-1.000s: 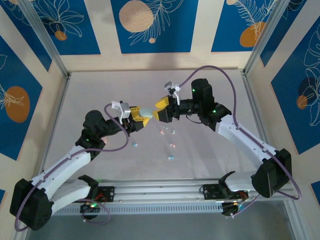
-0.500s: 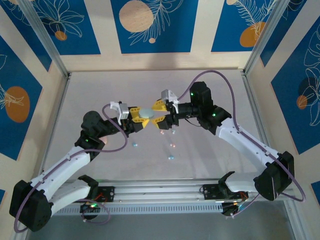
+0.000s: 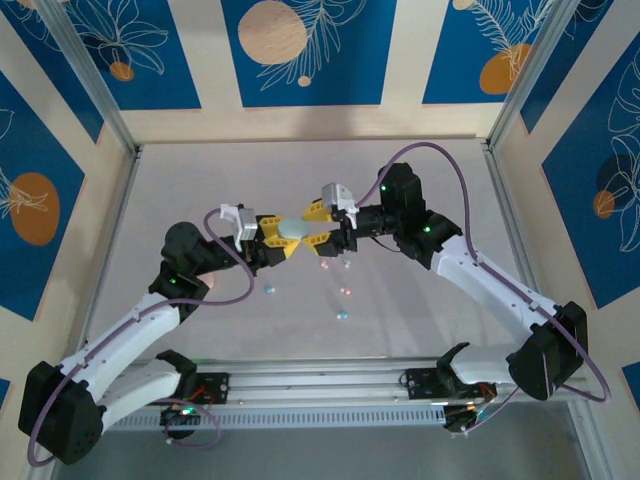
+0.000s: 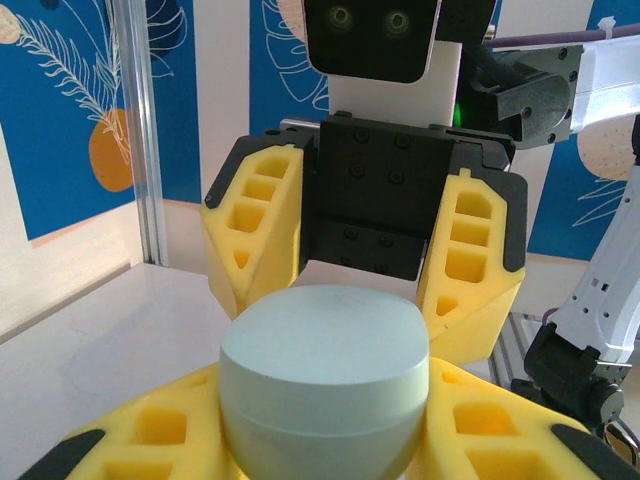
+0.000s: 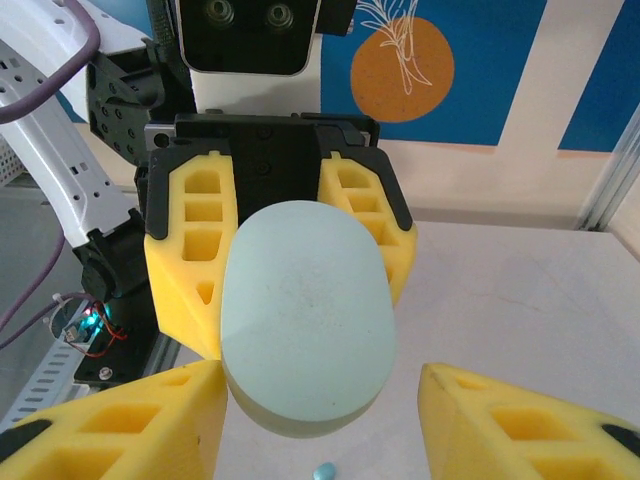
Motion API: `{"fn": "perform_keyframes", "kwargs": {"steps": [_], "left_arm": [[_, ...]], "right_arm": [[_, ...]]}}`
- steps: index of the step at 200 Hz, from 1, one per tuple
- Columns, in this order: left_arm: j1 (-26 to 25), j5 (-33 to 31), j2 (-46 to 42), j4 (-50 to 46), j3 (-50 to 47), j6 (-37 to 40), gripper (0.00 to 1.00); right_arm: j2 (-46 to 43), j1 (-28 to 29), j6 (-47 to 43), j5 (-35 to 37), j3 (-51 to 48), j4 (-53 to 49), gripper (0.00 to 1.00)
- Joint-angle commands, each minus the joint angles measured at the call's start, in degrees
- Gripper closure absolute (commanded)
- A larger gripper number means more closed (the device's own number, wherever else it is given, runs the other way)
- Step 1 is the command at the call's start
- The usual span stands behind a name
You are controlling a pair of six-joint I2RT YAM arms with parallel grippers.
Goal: Insert wireless bluetooth earbuds into charging case
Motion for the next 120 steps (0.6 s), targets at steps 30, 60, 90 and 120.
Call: {"fn": "perform_keyframes", "kwargs": {"steps": [30,60,90,120], "left_arm": [[-0.27,2.07,-0.73,1.86,2.12,-0.15,0.68],[-0.27,1.96,-0.97,0.46,2.27,0.64,0.66],[-0.23,1.78,-1.32,-2.71,2.86,2.33,0.61],[-0.27,1.26,-1.47,-3.81,3.05,2.85,0.56]], "right_arm": [[1.78,0.65,1.50,-1.70,2.63,0.27,0.51],[1.57,0.66,2.20,-1.55,2.57,1.19,0.58],[1.04,0.66,2.28,-1.84,2.24,1.59,0.66],[0.53,0.66,2.46,-1.58,1.65,2.06,0.67]]}}
